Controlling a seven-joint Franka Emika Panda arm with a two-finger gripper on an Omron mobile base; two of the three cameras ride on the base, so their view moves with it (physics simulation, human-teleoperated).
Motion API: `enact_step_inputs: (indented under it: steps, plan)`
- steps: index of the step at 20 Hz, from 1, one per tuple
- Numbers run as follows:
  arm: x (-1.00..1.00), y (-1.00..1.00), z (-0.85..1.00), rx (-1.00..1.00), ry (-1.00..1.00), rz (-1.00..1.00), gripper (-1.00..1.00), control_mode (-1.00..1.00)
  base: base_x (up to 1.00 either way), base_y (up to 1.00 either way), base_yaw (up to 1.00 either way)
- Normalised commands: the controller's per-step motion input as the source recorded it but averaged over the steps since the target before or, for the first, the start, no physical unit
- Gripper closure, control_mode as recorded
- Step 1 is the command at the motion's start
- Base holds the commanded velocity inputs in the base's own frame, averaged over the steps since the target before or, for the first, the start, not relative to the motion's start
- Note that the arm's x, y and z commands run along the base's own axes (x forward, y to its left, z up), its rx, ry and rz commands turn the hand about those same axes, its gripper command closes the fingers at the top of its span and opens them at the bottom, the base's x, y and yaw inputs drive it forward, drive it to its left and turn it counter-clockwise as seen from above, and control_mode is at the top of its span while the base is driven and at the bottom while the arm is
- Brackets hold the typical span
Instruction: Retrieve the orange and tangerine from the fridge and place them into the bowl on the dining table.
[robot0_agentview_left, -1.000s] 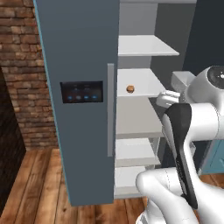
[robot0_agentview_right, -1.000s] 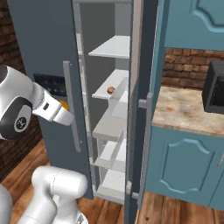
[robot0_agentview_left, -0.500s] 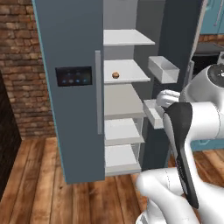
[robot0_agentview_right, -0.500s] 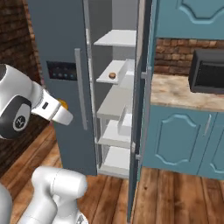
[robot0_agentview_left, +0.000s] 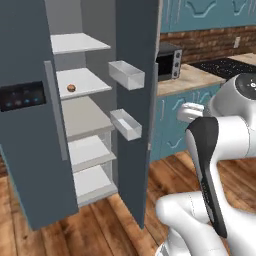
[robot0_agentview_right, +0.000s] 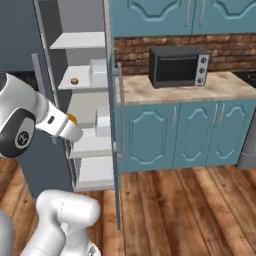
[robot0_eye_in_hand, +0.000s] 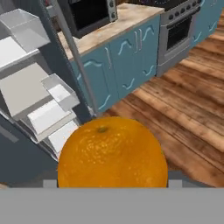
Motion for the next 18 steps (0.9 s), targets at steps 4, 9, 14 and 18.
enact_step_inputs:
  steps: [4,9,14,18]
  plan:
    - [0.00,0.00,0.00,0.00,0.00,0.00,1.00,1.00,-0.58,-0.10,-0.64]
    - [0.00,0.00,0.00,0.00,0.00,0.00,1.00,1.00,-0.78,-0.21,-0.58]
    - [0.00,0.00,0.00,0.00,0.00,0.00,1.00,1.00,-0.83,-0.18,-0.56]
    - [0.00,0.00,0.00,0.00,0.00,0.00,1.00,1.00,-0.83,-0.14,-0.52]
